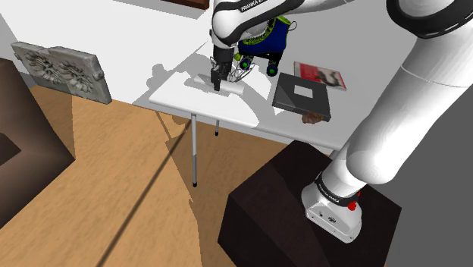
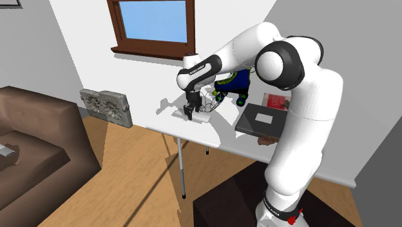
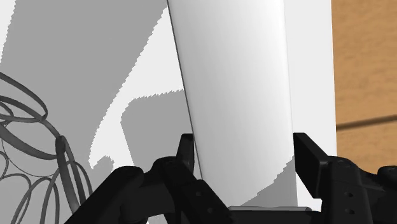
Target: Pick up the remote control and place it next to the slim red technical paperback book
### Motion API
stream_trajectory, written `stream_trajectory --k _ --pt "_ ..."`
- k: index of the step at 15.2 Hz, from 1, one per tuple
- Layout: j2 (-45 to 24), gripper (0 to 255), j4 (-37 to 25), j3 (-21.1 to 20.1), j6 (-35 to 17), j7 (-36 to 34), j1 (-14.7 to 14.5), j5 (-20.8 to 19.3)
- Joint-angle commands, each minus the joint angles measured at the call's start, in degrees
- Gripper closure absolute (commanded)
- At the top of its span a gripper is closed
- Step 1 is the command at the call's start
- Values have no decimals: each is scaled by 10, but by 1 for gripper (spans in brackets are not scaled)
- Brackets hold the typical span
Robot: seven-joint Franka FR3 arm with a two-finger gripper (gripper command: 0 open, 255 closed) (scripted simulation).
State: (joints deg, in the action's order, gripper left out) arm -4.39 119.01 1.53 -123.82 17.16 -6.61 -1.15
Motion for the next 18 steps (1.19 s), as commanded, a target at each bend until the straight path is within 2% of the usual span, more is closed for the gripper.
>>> stream_trajectory --k 1,3,10,18 --pt "7 255 -10 0 17 0 0 0" --pt "12 255 -18 0 30 0 0 0" --pt "106 255 94 39 10 73 38 -8" --pt "193 255 184 98 4 164 88 -34"
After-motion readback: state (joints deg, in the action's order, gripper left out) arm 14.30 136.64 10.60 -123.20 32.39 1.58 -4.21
